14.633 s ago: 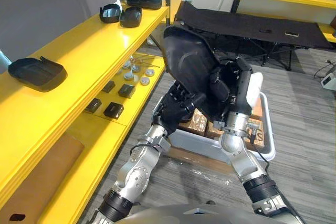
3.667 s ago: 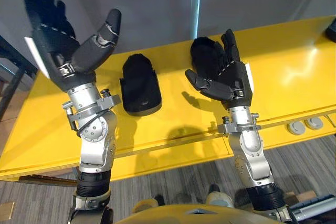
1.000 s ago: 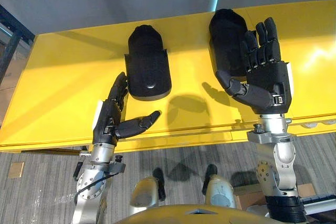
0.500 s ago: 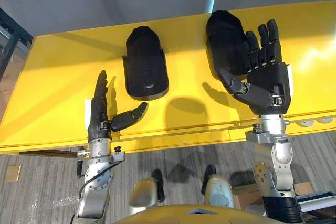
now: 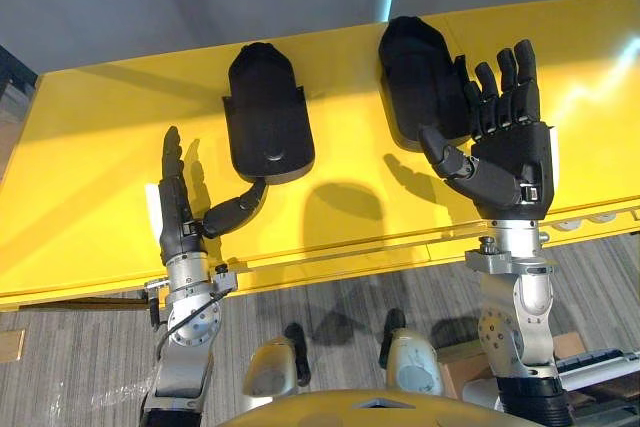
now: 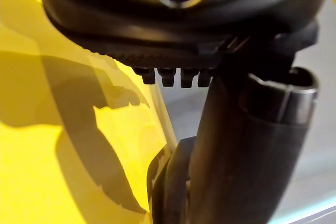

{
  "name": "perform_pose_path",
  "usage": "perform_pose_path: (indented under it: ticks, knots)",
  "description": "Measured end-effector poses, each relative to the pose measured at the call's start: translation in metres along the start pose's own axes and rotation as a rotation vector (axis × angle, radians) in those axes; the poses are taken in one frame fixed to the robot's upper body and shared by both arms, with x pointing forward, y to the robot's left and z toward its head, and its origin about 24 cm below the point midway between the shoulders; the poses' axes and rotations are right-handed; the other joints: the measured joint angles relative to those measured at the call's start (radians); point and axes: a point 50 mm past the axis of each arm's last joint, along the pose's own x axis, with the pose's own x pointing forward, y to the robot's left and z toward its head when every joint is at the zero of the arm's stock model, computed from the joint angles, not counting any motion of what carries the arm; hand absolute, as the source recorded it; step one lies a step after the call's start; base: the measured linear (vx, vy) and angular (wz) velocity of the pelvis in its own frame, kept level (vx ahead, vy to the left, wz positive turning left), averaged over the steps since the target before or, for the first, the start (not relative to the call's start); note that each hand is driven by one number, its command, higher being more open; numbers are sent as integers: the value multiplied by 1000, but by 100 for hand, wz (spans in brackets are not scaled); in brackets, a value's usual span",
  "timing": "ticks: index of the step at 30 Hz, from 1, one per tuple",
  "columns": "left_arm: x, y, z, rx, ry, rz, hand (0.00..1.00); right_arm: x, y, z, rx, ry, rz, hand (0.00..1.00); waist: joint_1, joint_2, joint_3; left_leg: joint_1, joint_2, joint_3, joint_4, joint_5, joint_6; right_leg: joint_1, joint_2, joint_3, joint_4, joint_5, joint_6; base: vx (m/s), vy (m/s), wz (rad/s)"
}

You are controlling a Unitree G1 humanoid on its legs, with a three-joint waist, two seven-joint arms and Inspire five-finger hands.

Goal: Walk over and take three plastic housings, then place them on the shelf

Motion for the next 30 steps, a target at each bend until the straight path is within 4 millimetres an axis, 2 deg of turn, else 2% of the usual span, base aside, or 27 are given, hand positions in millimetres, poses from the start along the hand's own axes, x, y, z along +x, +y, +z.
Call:
perform_pose_path:
  ticks: [19, 24, 30]
  knots:
    - [4, 1, 0, -12, 19, 106, 100, -4, 0, 3, -4, 1, -3, 100, -3, 5, 17, 18, -2, 16, -21, 3, -1, -5, 2, 15, -3, 0, 0, -1, -1, -2]
    - [4, 3, -2, -5, 39, 116, 100, -4, 0, 4, -4, -3, 1, 100, -1, 10, 9, 59, -9, 15, -65, 16, -3, 34, 5, 11, -39, 8, 4, 7, 0, 0]
    - [4, 4, -3, -2, 42, 123, 100, -5, 1, 3, 1, -2, -5, 100, -1, 21, -24, 99, -15, 17, -119, 35, -2, 89, 14, -2, -129, 47, 9, 40, 11, 0]
